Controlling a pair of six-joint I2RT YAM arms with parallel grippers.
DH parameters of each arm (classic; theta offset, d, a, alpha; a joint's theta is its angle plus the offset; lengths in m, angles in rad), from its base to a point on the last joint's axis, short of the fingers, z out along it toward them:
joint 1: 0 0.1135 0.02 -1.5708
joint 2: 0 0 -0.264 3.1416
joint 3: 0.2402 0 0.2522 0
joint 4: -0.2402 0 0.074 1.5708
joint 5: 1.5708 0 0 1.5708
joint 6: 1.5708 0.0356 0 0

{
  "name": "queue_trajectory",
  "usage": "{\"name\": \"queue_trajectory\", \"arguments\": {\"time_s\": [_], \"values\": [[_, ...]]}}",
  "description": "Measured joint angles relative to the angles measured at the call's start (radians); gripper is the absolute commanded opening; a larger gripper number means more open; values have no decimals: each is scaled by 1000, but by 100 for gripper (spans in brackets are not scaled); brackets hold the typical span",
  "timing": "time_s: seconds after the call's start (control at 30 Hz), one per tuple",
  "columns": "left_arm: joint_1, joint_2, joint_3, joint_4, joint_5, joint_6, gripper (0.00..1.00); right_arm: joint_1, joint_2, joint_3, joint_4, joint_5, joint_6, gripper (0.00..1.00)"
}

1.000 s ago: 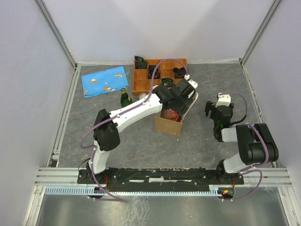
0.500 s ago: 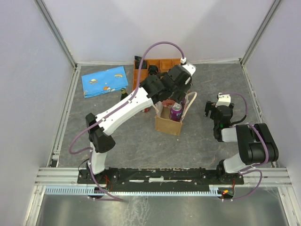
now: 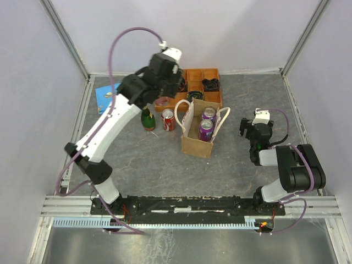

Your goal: Take the beverage out of the canvas bag

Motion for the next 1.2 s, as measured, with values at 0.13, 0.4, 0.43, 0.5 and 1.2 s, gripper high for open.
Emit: {"name": "queue_trajectory", "arguments": {"time_s": [0.13,0.4,0.43,0.5,1.2], "values": [[120,-142,-154,24,-16,-2,3,0,0,0,0,0,0,99],[188,-349,-492,131,-14,-45,3,0,0,0,0,0,0,99],[188,-358,-527,147,-8,-49,3,0,0,0,0,0,0,99],[188,-382,-638,208,12,-75,3,0,0,0,0,0,0,99],[188,-384,-1130,736,195,-191,3,0,0,0,0,0,0,99]]}}
